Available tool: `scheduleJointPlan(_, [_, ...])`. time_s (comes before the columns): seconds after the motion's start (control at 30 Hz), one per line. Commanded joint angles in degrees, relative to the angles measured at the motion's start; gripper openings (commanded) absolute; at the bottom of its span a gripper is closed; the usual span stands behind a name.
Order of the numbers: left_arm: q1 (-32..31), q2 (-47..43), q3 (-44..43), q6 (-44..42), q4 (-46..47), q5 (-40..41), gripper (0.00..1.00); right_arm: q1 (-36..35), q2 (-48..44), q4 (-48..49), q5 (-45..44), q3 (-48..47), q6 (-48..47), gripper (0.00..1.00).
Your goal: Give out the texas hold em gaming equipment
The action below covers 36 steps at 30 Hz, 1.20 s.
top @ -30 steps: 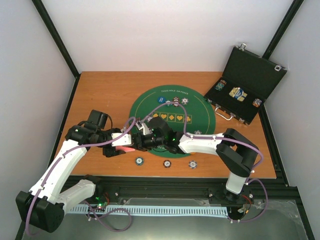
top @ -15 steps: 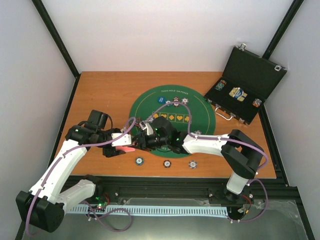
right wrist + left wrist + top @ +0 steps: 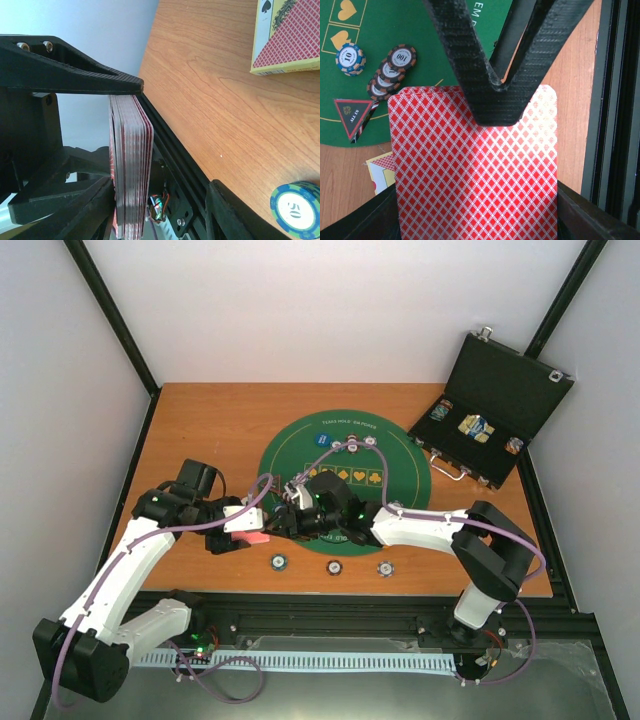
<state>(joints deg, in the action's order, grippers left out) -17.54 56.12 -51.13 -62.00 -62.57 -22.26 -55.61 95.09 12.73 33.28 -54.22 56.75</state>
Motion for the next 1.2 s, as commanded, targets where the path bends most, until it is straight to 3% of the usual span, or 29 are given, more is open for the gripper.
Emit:
scheduleJointPlan(0.0, [-0.4,0.1,-2.5,-0.6,0.6,-1.6,0.01,-1.3,0.8,0.4,0.4,-2.4,0.2,0.51])
scheduleJointPlan(0.37, [-0.4,-0.7,-2.1,-1.0,-0.2,-1.0,0.01,-3.3,9.2,2.4,1.3,-7.1,2.2,0.49])
scheduleJointPlan(0.8, [-0.4,-0.5,-3.8,-0.3,-0.9,-2.6,0.01,0.0,3.2,-9.1,-3.7,-1.6,-2.2,0.41])
scheduleJointPlan(1.07, [-0.4,-0.6,-3.8,-0.2,-1.1,-2.3,0.01,0.0,2.8,-14.2,-5.6,-3.2,-4.8,0.41])
scheduleJointPlan(1.17, [-0.4,-0.7,-3.8,-0.3,-1.1,-2.5,0.01,-0.1,1.9,-12.7,-4.9,-2.5,-4.4,0.45])
